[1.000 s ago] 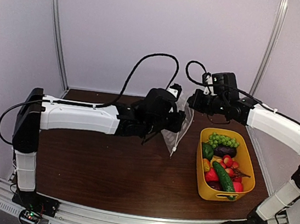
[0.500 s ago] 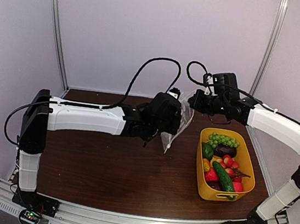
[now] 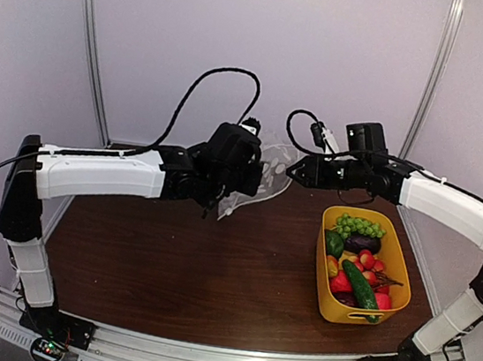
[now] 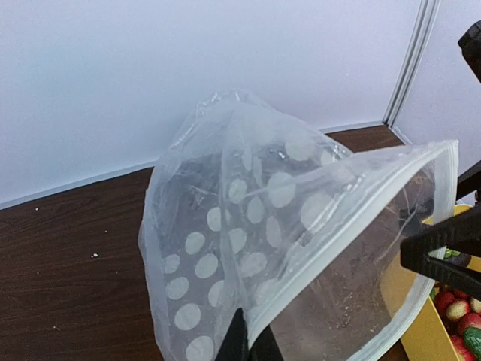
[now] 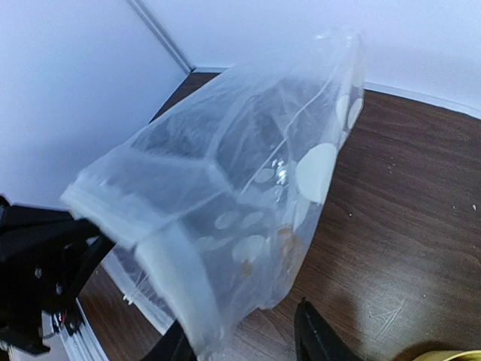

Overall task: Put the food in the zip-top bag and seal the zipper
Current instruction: Pass from the right arm to the left, then pick up the fake fruit from the bin.

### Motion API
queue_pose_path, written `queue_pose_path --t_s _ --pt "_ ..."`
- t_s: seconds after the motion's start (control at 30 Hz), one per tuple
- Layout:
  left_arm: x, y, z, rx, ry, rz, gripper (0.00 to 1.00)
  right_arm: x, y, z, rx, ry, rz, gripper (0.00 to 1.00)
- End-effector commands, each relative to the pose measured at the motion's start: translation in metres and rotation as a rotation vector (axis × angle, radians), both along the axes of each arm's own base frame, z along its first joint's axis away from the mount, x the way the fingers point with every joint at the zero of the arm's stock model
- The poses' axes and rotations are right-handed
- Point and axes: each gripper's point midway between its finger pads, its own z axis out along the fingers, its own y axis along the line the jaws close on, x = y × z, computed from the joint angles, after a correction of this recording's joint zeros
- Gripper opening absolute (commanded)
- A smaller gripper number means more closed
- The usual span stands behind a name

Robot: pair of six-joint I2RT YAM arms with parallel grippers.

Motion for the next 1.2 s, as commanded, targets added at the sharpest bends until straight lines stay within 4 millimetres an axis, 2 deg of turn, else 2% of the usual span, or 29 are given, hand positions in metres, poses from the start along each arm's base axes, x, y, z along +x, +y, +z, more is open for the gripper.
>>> queue_pose_path --t_s 0.0,0.1,0.17,0.23,0.33,0.47,0.5,0.57,0.7,0.77,0.9,0.97,1.17 --pt "-0.002 0.015 0.004 0.065 0.01 -0.043 0.0 -0.033 0.011 0.045 0.02 -0.13 0.234 0.47" --pt "0.001 0.036 0.003 0.135 0.053 -0.043 0.0 -0.064 0.008 0.055 -0.005 -0.114 0.411 0.5" --pt "0.002 0.052 0.004 0.189 0.061 -0.04 0.0 -0.086 -0.004 0.053 -0.045 -0.115 0.545 0.53" --pt "0.0 0.065 0.004 0.24 0.057 -0.051 0.0 -0.097 -0.022 0.043 -0.121 -0.121 0.587 0.54" --pt "-0.001 0.085 0.009 0.289 0.065 -0.049 0.0 -0.091 -0.058 0.019 -0.235 -0.092 0.496 0.55" --pt "-0.006 0.102 0.023 0.345 0.052 -0.07 0.0 -0.072 -0.119 -0.028 -0.503 0.001 0.328 0.5" --pt "-0.009 0.097 0.024 0.349 0.054 -0.113 0.0 -0.071 -0.132 -0.04 -0.568 0.037 0.301 0.48" --pt "-0.019 0.074 0.018 0.322 0.077 -0.255 0.0 -0.077 -0.15 -0.062 -0.657 0.1 0.293 0.47" --pt "-0.033 0.026 -0.018 0.239 0.176 -0.462 0.0 -0.102 -0.157 -0.089 -0.682 0.217 0.354 0.5" --pt "-0.032 0.012 -0.038 0.226 0.228 -0.497 0.0 -0.111 -0.159 -0.096 -0.686 0.259 0.374 0.53" --pt "-0.031 -0.002 -0.052 0.151 0.298 -0.492 0.0 -0.123 -0.163 -0.102 -0.704 0.287 0.419 0.57" --pt "-0.038 -0.009 -0.055 0.092 0.322 -0.533 0.0 -0.13 -0.165 -0.107 -0.714 0.312 0.445 0.57" --pt "-0.035 -0.006 -0.062 0.03 0.348 -0.541 0.0 -0.147 -0.17 -0.125 -0.736 0.431 0.516 0.55"
